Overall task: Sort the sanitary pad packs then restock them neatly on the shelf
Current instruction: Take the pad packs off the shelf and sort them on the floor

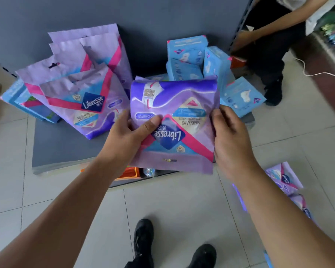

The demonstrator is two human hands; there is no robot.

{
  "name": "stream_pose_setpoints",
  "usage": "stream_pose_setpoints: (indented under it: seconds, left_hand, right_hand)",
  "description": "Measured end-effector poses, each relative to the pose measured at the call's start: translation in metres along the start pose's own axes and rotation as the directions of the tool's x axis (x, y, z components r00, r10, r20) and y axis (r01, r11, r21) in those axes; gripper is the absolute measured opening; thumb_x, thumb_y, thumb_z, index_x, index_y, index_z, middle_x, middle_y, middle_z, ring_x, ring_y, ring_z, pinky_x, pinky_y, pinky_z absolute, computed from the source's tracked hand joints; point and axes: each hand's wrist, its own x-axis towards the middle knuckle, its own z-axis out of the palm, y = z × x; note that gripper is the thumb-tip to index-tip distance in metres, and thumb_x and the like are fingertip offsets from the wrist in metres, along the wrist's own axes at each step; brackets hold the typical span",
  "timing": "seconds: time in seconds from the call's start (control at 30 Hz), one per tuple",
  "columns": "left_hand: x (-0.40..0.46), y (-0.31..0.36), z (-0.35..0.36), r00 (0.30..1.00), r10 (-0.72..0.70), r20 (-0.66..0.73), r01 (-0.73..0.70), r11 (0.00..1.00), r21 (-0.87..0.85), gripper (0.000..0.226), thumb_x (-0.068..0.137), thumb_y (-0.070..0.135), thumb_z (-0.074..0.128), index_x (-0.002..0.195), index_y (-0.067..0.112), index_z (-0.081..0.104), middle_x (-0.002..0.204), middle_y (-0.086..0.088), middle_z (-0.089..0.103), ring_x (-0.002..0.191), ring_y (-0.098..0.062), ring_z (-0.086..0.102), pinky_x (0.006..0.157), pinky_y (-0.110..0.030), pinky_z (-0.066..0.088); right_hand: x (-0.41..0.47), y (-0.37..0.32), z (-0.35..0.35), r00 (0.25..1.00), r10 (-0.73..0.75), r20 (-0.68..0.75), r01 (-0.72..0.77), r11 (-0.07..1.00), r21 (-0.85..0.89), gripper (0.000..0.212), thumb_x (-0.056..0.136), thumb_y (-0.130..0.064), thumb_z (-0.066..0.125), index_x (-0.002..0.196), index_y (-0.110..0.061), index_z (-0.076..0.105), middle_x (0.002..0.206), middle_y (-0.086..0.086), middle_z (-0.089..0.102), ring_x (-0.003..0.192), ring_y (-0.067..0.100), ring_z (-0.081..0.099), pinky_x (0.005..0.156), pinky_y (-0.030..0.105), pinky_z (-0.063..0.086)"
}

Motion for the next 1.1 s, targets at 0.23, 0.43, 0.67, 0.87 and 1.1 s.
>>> stream_pose_setpoints:
  seconds: [0.23, 0.43, 0.67, 0.87, 1.1]
  left_hand:
    - [-0.027, -0.023, 0.101, 0.991, -0.085, 0.107, 0.068, 0.985, 0.158, 0.062, 0.066, 0.033, 0.081, 0.116, 0.010, 0.052, 0.099, 0.000, 0.074, 0.088, -0.015, 0.073, 0.068, -0.028, 0.058]
    - [-0.046, -0.051, 0.195, 0.921, -0.326, 0.214, 0.297, 0.942, 0.159, 0.077, 0.069, 0.057, 0.079, 0.131, 0.029, 0.043, 0.109, 0.009, 0.071, 0.102, -0.011, 0.066, 0.085, -0.038, 0.050]
    - [-0.119, -0.120, 0.340, 0.744, -0.538, 0.396, 0.482, 0.843, 0.240, 0.029, 0.082, 0.027, 0.075, 0.109, 0.021, 0.067, 0.105, 0.001, 0.074, 0.097, -0.013, 0.066, 0.085, -0.032, 0.049]
    - [-0.108, -0.141, 0.388, 0.667, -0.540, 0.514, 0.342, 0.835, 0.432, 0.038, 0.078, 0.017, 0.077, 0.115, 0.020, 0.064, 0.105, 0.001, 0.074, 0.089, -0.012, 0.069, 0.074, -0.029, 0.055]
    - [-0.056, -0.159, 0.437, 0.357, -0.736, 0.575, -0.157, 0.559, 0.814, 0.044, 0.078, 0.003, 0.077, 0.107, 0.024, 0.050, 0.083, 0.007, 0.069, 0.077, -0.007, 0.064, 0.061, -0.015, 0.048]
  right_hand:
    - [-0.038, 0.030, -0.096, 0.958, 0.287, -0.014, -0.280, 0.945, 0.169, 0.050, 0.067, -0.039, 0.082, 0.103, -0.018, 0.056, 0.097, 0.001, 0.073, 0.085, 0.017, 0.073, 0.073, 0.038, 0.058]
    - [-0.082, 0.059, -0.202, 0.895, 0.411, -0.175, -0.188, 0.701, 0.688, 0.047, 0.085, -0.021, 0.069, 0.128, -0.012, 0.055, 0.118, 0.008, 0.069, 0.105, 0.022, 0.068, 0.085, 0.038, 0.056]
    - [-0.142, 0.089, -0.272, 0.772, 0.588, -0.241, -0.179, 0.565, 0.806, 0.043, 0.075, -0.025, 0.066, 0.118, -0.024, 0.063, 0.110, -0.002, 0.073, 0.099, 0.010, 0.069, 0.096, 0.036, 0.047]
    - [-0.186, 0.127, -0.385, 0.666, 0.693, -0.276, -0.338, 0.610, 0.717, 0.045, 0.082, -0.054, 0.057, 0.120, -0.029, 0.058, 0.121, -0.006, 0.067, 0.108, 0.013, 0.063, 0.084, 0.035, 0.044]
    - [-0.193, 0.188, -0.438, 0.700, 0.663, -0.266, -0.569, 0.742, 0.354, 0.041, 0.082, -0.046, 0.068, 0.119, -0.034, 0.054, 0.111, -0.020, 0.065, 0.094, -0.009, 0.061, 0.073, 0.012, 0.046]
